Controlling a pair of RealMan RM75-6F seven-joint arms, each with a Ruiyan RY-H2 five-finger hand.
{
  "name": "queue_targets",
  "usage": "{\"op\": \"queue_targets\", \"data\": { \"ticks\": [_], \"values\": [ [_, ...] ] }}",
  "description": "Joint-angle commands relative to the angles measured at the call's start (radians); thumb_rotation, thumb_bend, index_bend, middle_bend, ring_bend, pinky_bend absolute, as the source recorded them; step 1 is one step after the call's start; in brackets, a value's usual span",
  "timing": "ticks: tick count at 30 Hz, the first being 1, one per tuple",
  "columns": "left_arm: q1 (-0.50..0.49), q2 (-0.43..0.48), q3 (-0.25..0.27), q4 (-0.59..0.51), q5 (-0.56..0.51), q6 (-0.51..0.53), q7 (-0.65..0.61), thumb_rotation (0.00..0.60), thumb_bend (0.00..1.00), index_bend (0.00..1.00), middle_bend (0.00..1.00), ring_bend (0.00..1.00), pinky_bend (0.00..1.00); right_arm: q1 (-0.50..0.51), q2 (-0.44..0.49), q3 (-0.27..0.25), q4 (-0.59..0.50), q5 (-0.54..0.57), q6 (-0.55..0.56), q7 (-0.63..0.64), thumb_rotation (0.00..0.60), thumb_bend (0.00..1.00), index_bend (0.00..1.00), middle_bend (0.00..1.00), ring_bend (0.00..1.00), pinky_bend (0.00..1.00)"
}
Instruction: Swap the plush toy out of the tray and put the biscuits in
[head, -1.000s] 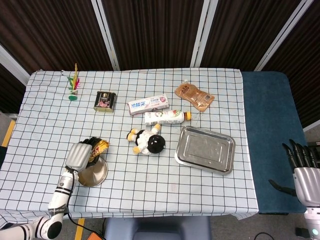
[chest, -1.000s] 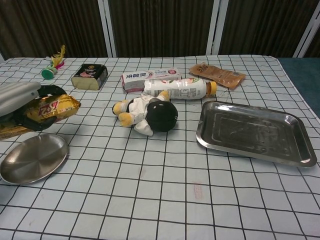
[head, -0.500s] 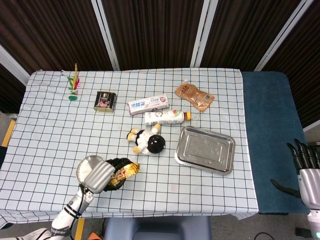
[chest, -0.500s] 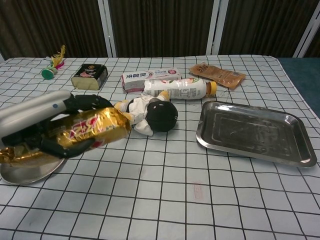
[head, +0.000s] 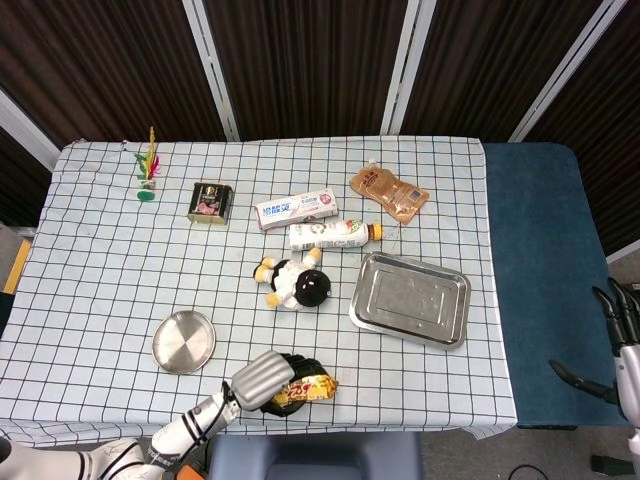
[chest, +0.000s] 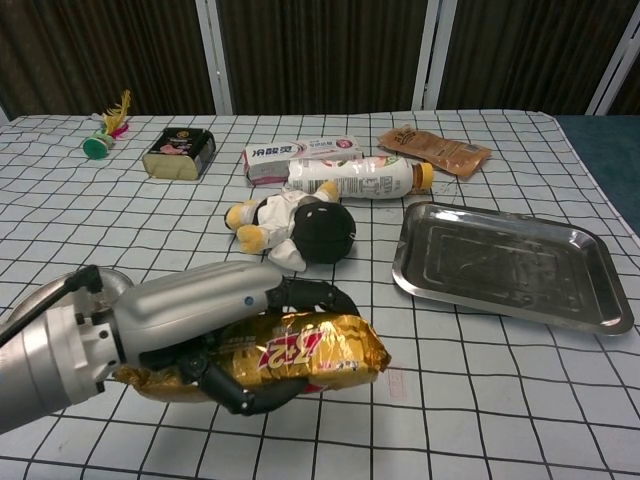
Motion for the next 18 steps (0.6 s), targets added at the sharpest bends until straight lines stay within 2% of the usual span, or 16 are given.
{"op": "queue_targets", "data": {
  "ticks": [1,10,18],
  "values": [
    [-0.026,-0.031,-0.027,0.044,-0.006,-0.016,0.022,0.6,0.63,0.52,0.63,0.58,0.75,-0.002,0.003,-0.002,0.003,-0.007,0.001,0.01,0.6,0.19,0.02,0.0,0.0,0.0],
    [-0.061,-0.048,-0.051,0.109,-0.031,-0.036,0.026,0.6,0.63,0.52,0.63,0.57,0.75,0.0,0.004,-0.002,0.007,-0.011,-0.009,0.011,0.6,0.19,0.02,0.0,0.0,0.0],
    [-0.098,-0.109,-0.073,0.175,-0.011,-0.01,0.017,0.6,0.63,0.53,0.63,0.57,0.75,0.002,0.003,0.0,0.005,-0.007,-0.019,0.006,0.6,0.19,0.02,0.0,0.0,0.0]
  ]
}}
